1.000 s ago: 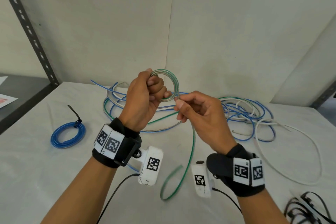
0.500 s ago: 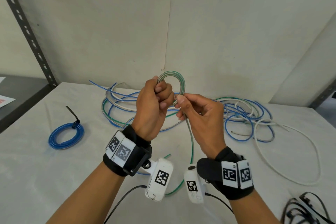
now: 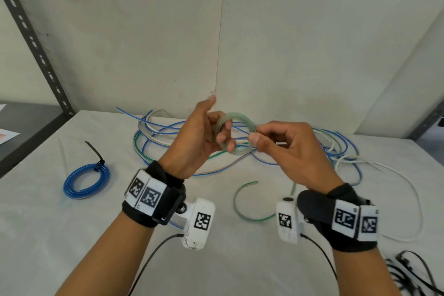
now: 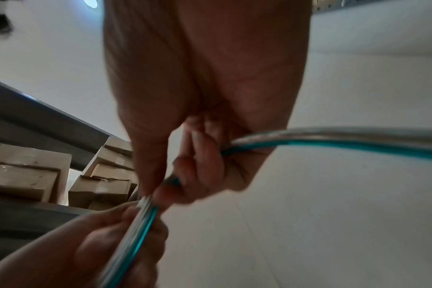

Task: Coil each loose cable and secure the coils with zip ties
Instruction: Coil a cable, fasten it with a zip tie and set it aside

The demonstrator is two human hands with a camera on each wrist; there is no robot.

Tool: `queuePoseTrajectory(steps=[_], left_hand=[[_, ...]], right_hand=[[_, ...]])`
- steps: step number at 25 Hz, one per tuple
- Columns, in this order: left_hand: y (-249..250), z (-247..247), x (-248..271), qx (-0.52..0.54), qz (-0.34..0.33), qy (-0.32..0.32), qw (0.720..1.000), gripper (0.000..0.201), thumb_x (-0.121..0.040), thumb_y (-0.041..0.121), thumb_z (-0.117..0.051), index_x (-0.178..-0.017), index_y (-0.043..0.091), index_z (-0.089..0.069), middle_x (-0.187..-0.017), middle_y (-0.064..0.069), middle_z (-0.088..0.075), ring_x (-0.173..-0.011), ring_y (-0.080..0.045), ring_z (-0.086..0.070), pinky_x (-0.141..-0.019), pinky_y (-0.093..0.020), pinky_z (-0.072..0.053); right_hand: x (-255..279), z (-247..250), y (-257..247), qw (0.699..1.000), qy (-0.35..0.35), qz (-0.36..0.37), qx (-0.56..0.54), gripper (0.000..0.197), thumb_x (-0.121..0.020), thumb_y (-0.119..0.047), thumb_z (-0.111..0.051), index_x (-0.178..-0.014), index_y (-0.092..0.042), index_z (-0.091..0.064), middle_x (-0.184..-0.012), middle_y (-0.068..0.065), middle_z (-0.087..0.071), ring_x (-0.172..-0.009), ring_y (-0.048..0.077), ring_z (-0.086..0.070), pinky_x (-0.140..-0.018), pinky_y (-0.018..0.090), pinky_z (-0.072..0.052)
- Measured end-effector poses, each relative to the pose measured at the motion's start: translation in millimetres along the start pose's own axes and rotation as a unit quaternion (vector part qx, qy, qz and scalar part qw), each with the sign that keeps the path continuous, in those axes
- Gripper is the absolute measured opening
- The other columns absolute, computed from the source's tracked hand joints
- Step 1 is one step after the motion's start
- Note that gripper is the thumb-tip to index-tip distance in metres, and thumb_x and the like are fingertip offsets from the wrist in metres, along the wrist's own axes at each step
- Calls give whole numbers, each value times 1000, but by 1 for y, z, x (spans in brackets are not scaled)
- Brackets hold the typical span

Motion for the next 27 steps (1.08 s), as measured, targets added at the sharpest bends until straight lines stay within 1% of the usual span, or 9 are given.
queuePoseTrajectory(steps=[3, 5, 7, 9, 13, 17, 20, 22, 27], left_hand=[[-6, -2, 5, -266, 13, -47, 963, 52, -106, 37, -43, -61, 11, -49, -51, -3, -35, -46, -20, -43, -58, -24, -43], [-14, -6, 7, -305, 11, -63, 950, 51, -106, 27, -47, -56, 20, -41, -53, 5, -32, -46, -11, -36, -57, -21, -42], [-18, -5, 5, -283, -11, -46, 958, 56, -106, 24, -47, -51, 27, -38, -54, 13, -30, -47, -6, -34, -66, -30, -43], [-14, 0, 2, -244, -48, -3, 969, 56, -104, 28, -48, -48, 28, -42, -53, 16, -32, -46, -5, -35, -73, -39, -42], [9, 20, -1, -81, -85, 97, 988, 52, -106, 17, -42, -56, 28, -35, -56, 10, -19, -48, -10, -19, -68, -39, -38], [19, 22, 1, 82, -77, 106, 988, 45, -106, 20, -36, -62, 21, -27, -53, 6, -15, -45, -11, -14, -54, -25, -39], [20, 21, 2, 137, -75, 106, 982, 44, -105, 22, -36, -61, 20, -28, -51, 7, -16, -44, -11, -16, -52, -24, -38], [20, 19, 3, 157, -77, 107, 979, 44, -105, 22, -36, -62, 20, -28, -51, 6, -14, -44, -11, -15, -52, -24, -38], [12, 5, 3, 192, -94, 127, 968, 42, -105, 24, -32, -64, 21, -26, -52, 5, -12, -46, -13, -13, -54, -24, -39]], right_hand=[[5, 3, 1, 985, -118, 6, 122, 14, -92, -30, -73, -83, -20, -76, -64, -10, -62, -61, 5, -51, -62, 24, -41], [6, 1, 0, 973, -140, 26, 181, 14, -92, -31, -72, -83, -21, -75, -62, -15, -58, -56, 3, -46, -57, 17, -36], [5, 2, 0, 981, -104, 26, 162, 12, -91, -30, -74, -83, -21, -77, -61, -15, -59, -54, 4, -45, -56, 16, -35], [3, 11, 1, 994, -36, 10, 99, 8, -88, -31, -76, -86, -23, -79, -66, -13, -67, -56, 10, -53, -57, 26, -42], [1, 34, -3, 994, 80, 42, 54, 4, -89, -27, -74, -90, -28, -78, -76, -8, -74, -65, 22, -59, -63, 35, -48], [0, 6, -1, 1000, 16, 17, -3, 5, -90, -18, -74, -88, -23, -75, -74, -4, -70, -67, 9, -60, -66, 26, -50], [0, -24, 3, 999, -29, 8, -40, 6, -92, -11, -70, -88, -13, -67, -74, 8, -67, -62, 12, -59, -57, 27, -52], [0, -37, 2, 998, -31, 9, -55, 7, -94, -8, -68, -88, -9, -65, -77, 14, -66, -62, 15, -60, -54, 30, -53], [2, -49, -2, 996, 36, 12, -87, 10, -93, -10, -70, -84, -13, -67, -77, 10, -68, -63, 16, -60, -53, 26, -51]])
Point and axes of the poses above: each hand's wrist, its own x-axis away from the middle knuckle, its own z-axis out of the back of the hand, y = z × x, the point moved 3 cm from there along -x, towards the middle knuckle
